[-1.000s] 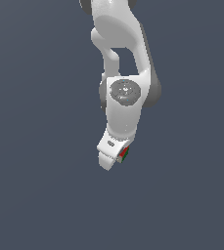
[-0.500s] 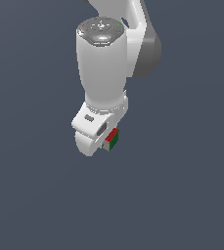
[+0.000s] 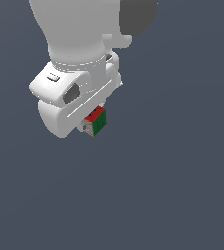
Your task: Pick up the object and move it to a goal position.
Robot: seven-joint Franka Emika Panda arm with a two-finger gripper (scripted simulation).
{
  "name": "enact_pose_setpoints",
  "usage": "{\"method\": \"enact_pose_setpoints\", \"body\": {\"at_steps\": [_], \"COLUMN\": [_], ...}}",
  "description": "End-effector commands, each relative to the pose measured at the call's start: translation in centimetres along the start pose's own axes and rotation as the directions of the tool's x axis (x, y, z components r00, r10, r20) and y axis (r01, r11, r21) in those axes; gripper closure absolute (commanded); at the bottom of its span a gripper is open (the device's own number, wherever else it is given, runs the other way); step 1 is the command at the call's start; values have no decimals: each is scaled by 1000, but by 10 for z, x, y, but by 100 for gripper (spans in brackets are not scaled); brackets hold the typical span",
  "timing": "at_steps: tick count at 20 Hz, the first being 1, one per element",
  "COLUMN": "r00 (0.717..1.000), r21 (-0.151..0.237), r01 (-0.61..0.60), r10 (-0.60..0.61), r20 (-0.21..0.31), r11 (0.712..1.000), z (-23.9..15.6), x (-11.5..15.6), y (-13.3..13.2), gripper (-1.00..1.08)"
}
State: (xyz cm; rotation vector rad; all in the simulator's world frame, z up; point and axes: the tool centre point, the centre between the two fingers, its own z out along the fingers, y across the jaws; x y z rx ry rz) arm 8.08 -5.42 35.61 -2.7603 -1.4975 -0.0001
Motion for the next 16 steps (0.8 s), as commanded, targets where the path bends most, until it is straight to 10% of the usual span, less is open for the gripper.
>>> {"method": "enact_pose_setpoints", "body": {"at_steps": [1,16], "r00": [1000,1000], "r21": [0,-1], "r01": [1,0], "r10": [-1,0], "r20": [0,1], "r11": [1000,1000], "z": [-17,-52], "x": [-5,-15], "y": [4,16], "gripper": [108,108]}}
